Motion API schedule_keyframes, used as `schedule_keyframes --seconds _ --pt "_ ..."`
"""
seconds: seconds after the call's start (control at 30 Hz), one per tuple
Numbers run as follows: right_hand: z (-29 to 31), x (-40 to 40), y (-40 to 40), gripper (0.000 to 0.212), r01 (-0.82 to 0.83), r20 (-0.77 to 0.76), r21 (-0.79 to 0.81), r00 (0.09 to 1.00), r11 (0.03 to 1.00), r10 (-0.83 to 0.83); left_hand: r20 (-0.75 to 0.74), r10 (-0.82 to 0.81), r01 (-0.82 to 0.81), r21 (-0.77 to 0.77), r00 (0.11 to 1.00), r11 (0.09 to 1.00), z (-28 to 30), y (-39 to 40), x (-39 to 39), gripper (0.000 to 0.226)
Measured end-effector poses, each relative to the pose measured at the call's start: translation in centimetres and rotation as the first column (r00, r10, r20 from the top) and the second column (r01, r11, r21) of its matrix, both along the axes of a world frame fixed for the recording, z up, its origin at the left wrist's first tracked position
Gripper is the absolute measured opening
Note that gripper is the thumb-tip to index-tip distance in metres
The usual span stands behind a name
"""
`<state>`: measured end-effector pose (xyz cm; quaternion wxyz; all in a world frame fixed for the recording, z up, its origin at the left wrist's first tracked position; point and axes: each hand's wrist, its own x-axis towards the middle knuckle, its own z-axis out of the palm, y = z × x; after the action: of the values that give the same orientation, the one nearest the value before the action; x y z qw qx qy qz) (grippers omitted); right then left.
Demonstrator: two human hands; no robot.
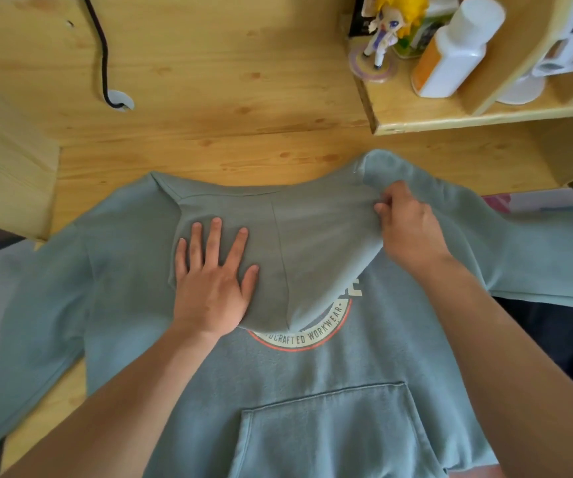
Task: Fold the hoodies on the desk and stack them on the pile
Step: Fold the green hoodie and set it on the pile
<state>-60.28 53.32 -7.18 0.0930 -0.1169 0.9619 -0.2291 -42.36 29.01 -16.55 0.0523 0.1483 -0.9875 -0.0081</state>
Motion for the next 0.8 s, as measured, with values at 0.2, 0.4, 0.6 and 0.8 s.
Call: schedule_keyframes --seconds 0.2,0.4,0.6,0.8 --pt "-2.3 2.0 0.9 0.031 0.521 0.178 -0.225 0.852 0.823 -0.491 0.020 0.012 -0.012 0.019 1.000 1.000 0.0 0.1 -0.1 0.065" --pt "-3.4 2.8 -1.2 0.038 0.445 0.195 -0.148 0.889 0.883 -0.415 0.032 0.014 -0.015 0.034 0.999 0.999 0.0 0.0 0.0 0.065" --pt "-4.8 1.8 0.4 0.017 0.435 -0.089 -0.115 0.891 0.893 -0.446 0.050 0.011 -0.012 0.020 0.999 1.000 0.1 0.1 0.0 0.065" --pt "-4.4 6.8 -5.5 0.044 -0.354 -0.453 0.156 0.804 0.922 0.385 0.031 0.005 -0.005 0.027 1.000 1.000 0.0 0.1 0.1 0.065"
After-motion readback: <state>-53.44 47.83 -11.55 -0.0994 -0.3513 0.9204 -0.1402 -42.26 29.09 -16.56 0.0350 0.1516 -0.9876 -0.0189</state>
